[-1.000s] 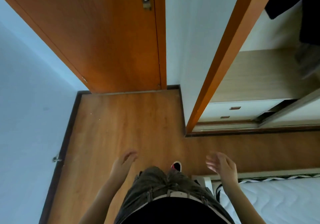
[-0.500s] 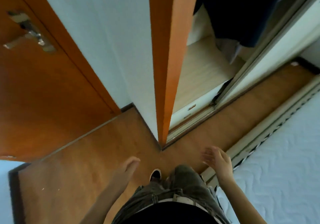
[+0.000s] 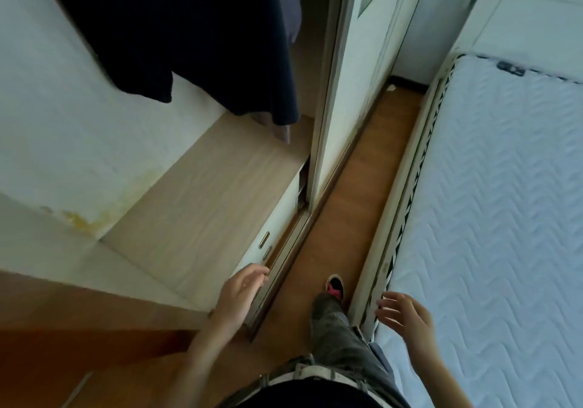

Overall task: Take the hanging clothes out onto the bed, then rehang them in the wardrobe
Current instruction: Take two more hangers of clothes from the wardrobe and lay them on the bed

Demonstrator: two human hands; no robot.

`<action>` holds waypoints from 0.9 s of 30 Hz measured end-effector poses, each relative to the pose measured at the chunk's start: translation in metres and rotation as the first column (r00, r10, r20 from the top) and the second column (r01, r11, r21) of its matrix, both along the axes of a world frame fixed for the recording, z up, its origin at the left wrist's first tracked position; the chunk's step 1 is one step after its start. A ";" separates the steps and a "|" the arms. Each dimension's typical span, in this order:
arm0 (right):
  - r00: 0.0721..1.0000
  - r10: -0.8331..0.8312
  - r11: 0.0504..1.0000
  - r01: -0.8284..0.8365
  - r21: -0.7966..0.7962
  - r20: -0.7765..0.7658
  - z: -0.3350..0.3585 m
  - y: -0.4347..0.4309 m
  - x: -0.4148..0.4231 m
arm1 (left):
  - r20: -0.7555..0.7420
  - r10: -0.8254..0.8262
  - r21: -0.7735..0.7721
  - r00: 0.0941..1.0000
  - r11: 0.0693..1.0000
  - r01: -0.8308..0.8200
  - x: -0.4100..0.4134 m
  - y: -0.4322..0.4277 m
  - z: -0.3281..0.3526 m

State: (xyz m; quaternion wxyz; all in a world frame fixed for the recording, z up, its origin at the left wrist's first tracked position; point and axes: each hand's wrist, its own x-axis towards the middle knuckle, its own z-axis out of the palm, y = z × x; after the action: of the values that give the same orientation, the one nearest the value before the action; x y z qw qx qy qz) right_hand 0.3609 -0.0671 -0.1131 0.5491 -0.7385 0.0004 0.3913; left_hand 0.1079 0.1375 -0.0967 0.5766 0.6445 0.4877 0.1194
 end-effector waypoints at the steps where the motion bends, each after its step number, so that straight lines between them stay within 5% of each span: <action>1: 1.000 0.019 1.000 -0.019 0.004 0.006 -0.002 0.018 0.019 | 0.004 0.043 -0.001 0.999 0.999 -0.043 0.013 0.011 -0.002; 9: 0.913 0.398 0.904 -0.407 0.129 0.090 0.044 0.195 0.143 | 0.098 0.474 0.068 0.875 0.874 -0.481 0.097 0.076 0.030; 17: 0.747 0.561 0.559 -0.660 0.502 0.357 0.209 0.362 0.175 | 0.375 0.558 0.256 0.740 0.705 -0.662 0.126 0.165 0.141; 23: 0.701 0.309 0.280 -0.713 0.643 0.642 0.373 0.465 0.159 | 0.606 0.374 0.491 0.702 0.517 -0.701 0.130 0.275 0.303; 27: 0.654 0.028 0.243 -0.738 0.629 0.756 0.474 0.517 0.144 | 0.738 0.264 0.501 0.621 0.402 -0.766 0.134 0.333 0.411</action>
State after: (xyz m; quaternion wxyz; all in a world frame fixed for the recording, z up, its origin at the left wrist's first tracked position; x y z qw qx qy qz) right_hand 0.5046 0.4502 0.3612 0.7014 -0.3528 -0.5887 0.1920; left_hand 0.2418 0.4703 0.3144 0.2723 0.5655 0.3768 0.6812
